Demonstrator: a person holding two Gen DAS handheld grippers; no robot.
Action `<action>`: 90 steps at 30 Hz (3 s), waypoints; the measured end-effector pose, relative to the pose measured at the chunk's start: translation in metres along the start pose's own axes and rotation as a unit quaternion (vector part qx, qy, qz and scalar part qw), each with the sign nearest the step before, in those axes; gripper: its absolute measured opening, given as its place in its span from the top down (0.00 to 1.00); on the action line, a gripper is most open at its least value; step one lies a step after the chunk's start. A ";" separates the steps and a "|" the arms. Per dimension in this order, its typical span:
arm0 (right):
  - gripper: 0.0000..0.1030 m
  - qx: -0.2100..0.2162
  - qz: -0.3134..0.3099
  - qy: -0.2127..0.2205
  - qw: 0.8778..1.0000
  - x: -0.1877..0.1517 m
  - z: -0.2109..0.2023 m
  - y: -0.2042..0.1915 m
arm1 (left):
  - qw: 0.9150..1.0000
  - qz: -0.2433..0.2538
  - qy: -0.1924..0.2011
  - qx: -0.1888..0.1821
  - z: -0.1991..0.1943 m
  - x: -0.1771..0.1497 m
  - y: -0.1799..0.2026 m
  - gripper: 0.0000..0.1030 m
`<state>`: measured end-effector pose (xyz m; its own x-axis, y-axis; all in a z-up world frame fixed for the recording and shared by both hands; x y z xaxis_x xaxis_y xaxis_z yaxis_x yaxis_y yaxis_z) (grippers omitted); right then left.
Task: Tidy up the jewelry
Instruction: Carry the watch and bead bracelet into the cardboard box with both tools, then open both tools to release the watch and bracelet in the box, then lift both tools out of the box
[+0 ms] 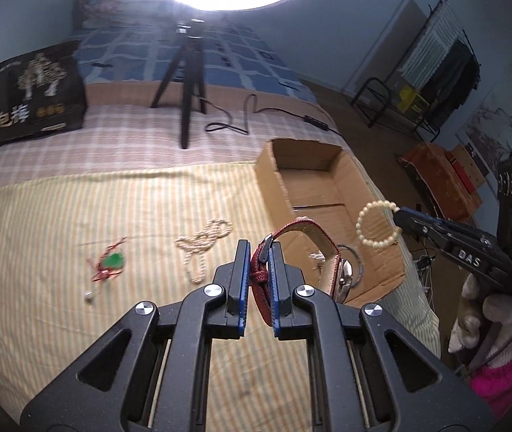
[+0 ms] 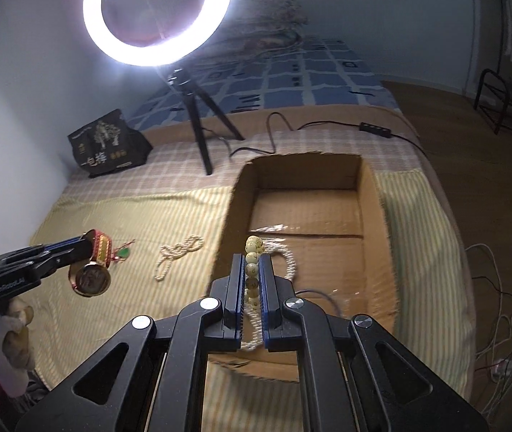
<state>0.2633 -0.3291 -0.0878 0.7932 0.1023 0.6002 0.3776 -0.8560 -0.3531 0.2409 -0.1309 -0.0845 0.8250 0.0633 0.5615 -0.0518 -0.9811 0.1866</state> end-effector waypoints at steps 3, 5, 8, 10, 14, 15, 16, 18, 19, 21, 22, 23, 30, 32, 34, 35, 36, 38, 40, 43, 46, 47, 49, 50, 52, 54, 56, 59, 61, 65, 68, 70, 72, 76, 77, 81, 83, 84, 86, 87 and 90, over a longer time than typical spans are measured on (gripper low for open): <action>0.94 -0.011 0.001 0.001 1.000 0.005 0.000 0.016 | 1.000 0.013 -0.004 -0.006 0.010 0.001 0.018 0.92; 0.94 -0.017 0.004 0.002 1.000 0.008 0.001 0.025 | 1.000 0.020 -0.005 -0.007 0.015 0.002 0.029 0.92; 0.94 -0.022 0.009 0.002 1.000 0.012 0.005 0.039 | 0.999 0.031 -0.008 -0.010 0.024 0.000 0.046 0.92; 0.94 -0.026 0.011 0.002 1.000 0.016 0.008 0.045 | 0.999 0.040 -0.009 -0.010 0.030 -0.001 0.056 0.92; 0.94 -0.034 0.009 0.004 0.999 0.023 0.014 0.057 | 0.998 0.054 -0.007 -0.010 0.036 -0.003 0.072 0.93; 0.94 -0.034 0.010 0.005 0.999 0.024 0.015 0.059 | 0.998 0.060 -0.004 -0.008 0.037 -0.003 0.077 0.93; 0.94 -0.035 0.011 0.005 0.999 0.026 0.017 0.061 | 0.998 0.063 -0.003 -0.008 0.038 -0.004 0.080 0.93; 0.94 -0.036 0.009 0.003 0.999 0.028 0.020 0.064 | 0.997 0.071 0.002 -0.005 0.039 -0.005 0.086 0.93; 0.94 -0.038 0.008 0.004 0.999 0.029 0.022 0.065 | 0.997 0.078 0.008 -0.001 0.038 -0.005 0.089 0.93; 0.94 -0.039 0.007 0.002 0.999 0.030 0.025 0.067 | 0.996 0.086 0.013 0.001 0.038 -0.006 0.095 0.93; 0.94 -0.040 0.008 0.003 0.999 0.031 0.027 0.068 | 0.996 0.090 0.013 0.000 0.039 -0.007 0.097 0.93; 0.94 -0.040 0.008 0.003 0.999 0.031 0.028 0.069 | 0.995 0.094 0.015 0.001 0.039 -0.008 0.100 0.93; 0.94 -0.041 0.001 0.001 0.999 0.033 0.035 0.067 | 0.994 0.111 0.013 0.002 0.042 -0.013 0.107 0.92; 0.94 -0.040 0.000 0.000 0.999 0.033 0.036 0.067 | 0.994 0.113 0.012 -0.002 0.041 -0.013 0.108 0.92; 0.94 -0.041 0.000 0.002 0.999 0.034 0.036 0.066 | 0.993 0.114 0.016 -0.002 0.040 -0.012 0.108 0.92; 0.94 -0.043 -0.001 0.002 0.999 0.034 0.036 0.066 | 0.993 0.115 0.018 -0.002 0.040 -0.011 0.109 0.92; 0.94 -0.045 -0.002 0.003 0.999 0.034 0.036 0.066 | 0.993 0.115 0.020 0.000 0.039 -0.011 0.109 0.91; 0.94 -0.047 -0.003 0.007 0.999 0.034 0.035 0.066 | 0.993 0.116 0.023 0.004 0.038 -0.011 0.109 0.86; 0.89 -0.045 -0.006 0.009 0.999 0.035 0.034 0.064 | 0.993 0.118 0.027 0.009 0.037 -0.010 0.110 0.71; 0.42 -0.059 -0.017 0.018 0.998 0.036 0.030 0.060 | 0.992 0.119 0.038 0.010 0.034 -0.010 0.111 0.35; 0.28 -0.086 -0.033 0.039 0.995 0.038 0.024 0.055 | 0.991 0.124 0.047 0.024 0.033 -0.009 0.112 0.28; 0.27 -0.093 -0.037 0.041 0.994 0.040 0.023 0.054 | 0.990 0.128 0.045 0.027 0.033 -0.009 0.112 0.28; 0.24 -0.104 -0.042 0.041 0.993 0.041 0.022 0.054 | 0.990 0.130 0.041 0.033 0.036 -0.010 0.112 0.28; 0.24 -0.106 -0.044 0.043 0.992 0.042 0.022 0.053 | 0.990 0.128 0.038 0.035 0.037 -0.010 0.111 0.28; 0.24 -0.107 -0.045 0.041 0.992 0.043 0.023 0.052 | 0.991 0.124 0.032 0.037 0.038 -0.010 0.109 0.28; 0.23 -0.109 -0.045 0.038 0.992 0.042 0.023 0.052 | 0.991 0.121 0.030 0.038 0.039 -0.010 0.108 0.27; 0.23 -0.111 -0.047 0.037 0.992 0.041 0.023 0.051 | 0.992 0.120 0.031 0.038 0.038 -0.010 0.107 0.27; 0.23 -0.115 -0.048 0.038 0.991 0.041 0.021 0.049 | 0.991 0.121 0.033 0.037 0.034 -0.011 0.107 0.27; 0.23 -0.116 -0.047 0.039 0.991 0.041 0.019 0.048 | 0.991 0.120 0.035 0.036 0.032 -0.011 0.107 0.27; 0.23 -0.120 -0.043 0.042 0.991 0.040 0.013 0.047 | 0.991 0.119 0.040 0.036 0.025 -0.012 0.106 0.27; 0.23 -0.123 -0.042 0.043 0.991 0.039 0.008 0.045 | 0.992 0.116 0.042 0.034 0.019 -0.012 0.103 0.27; 0.23 -0.125 -0.041 0.044 0.990 0.038 0.004 0.042 | 0.992 0.114 0.043 0.033 0.015 -0.013 0.101 0.27; 0.23 -0.128 -0.043 0.045 0.990 0.037 0.000 0.038 | 0.992 0.112 0.045 0.033 0.010 -0.014 0.099 0.27; 0.24 -0.136 -0.042 0.052 0.988 0.037 -0.010 0.029 | 0.992 0.107 0.050 0.034 -0.002 -0.016 0.090 0.27; 0.23 -0.136 -0.040 0.055 0.988 0.036 -0.013 0.027 | 0.992 0.106 0.051 0.035 -0.004 -0.016 0.089 0.27; 0.23 -0.140 -0.041 0.061 0.987 0.034 -0.021 0.018 | 0.992 0.101 0.055 0.045 -0.017 -0.018 0.074 0.27; 0.23 -0.147 -0.045 0.063 0.986 0.032 -0.024 0.012 | 0.993 0.093 0.057 0.052 -0.024 -0.018 0.063 0.27; 0.23 -0.149 -0.046 0.063 0.986 0.031 -0.025 0.010 | 0.993 0.088 0.057 0.055 -0.026 -0.018 0.057 0.27; 0.23 -0.155 -0.044 0.063 0.985 0.029 -0.028 0.004 | 0.993 0.079 0.056 0.062 -0.032 -0.018 0.044 0.27; 0.23 -0.159 -0.044 0.062 0.984 0.028 -0.029 0.001 | 0.993 0.076 0.056 0.066 -0.035 -0.018 0.038 0.27; 0.23 -0.174 -0.051 0.054 0.982 0.023 -0.031 -0.007 | 0.993 0.062 0.056 0.078 -0.045 -0.018 0.019 0.27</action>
<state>0.2644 -0.3362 -0.0492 0.6969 0.1583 0.6994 0.2515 -0.9673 -0.0316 0.1996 -0.1426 -0.0552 0.7493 -0.0480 0.6605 -0.0543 -0.9985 -0.0110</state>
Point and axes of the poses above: each gripper's, at about its wrist camera, not at the fingertips, and z roughly the way its jaws point, y to its right, x to its top, the point moved 4 cm from there along z, roughly the way its jaws point, and after that the axes turned 12 degrees about x, right-handed, at the moved point
